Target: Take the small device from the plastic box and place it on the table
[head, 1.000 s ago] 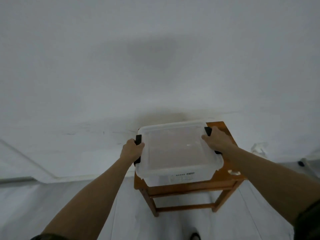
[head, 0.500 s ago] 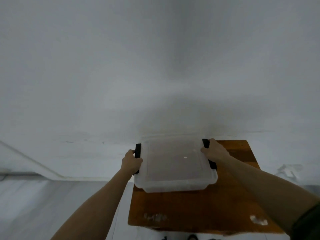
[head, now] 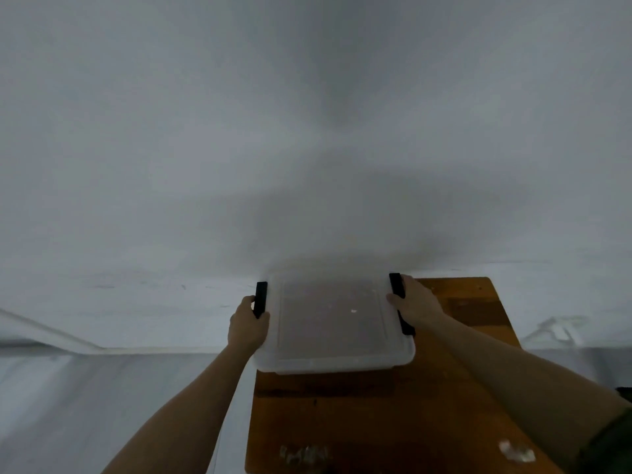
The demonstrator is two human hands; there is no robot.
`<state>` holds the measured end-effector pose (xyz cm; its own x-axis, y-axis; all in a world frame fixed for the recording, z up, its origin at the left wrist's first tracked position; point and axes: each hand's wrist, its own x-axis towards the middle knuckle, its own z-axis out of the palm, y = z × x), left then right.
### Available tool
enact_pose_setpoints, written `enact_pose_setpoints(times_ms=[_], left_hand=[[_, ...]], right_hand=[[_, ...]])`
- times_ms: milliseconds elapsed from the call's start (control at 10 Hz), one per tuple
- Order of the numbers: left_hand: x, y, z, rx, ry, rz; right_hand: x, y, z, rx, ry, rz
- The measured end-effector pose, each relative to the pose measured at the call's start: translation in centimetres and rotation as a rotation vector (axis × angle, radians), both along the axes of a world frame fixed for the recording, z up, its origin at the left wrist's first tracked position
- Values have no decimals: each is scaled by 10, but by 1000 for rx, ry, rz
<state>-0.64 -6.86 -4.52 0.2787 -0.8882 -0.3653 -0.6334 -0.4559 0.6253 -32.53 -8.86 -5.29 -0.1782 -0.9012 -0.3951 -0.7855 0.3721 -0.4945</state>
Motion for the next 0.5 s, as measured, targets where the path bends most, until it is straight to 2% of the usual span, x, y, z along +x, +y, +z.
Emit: enact_pose_setpoints(times_ms=[100, 300, 400, 500], left_hand=[[1, -5, -4, -53, -39, -33], [-7, 2, -10, -122, -293, -180], [-6, 4, -10, -116, -323, -168], [-6, 5, -19, -120, -348, -139]], right_hand=[[2, -6, -2, -11, -50, -19], [1, -14, 1, -4, -70, -44], [4, -14, 8, 55, 15, 14], [4, -22, 26, -49, 133, 74]])
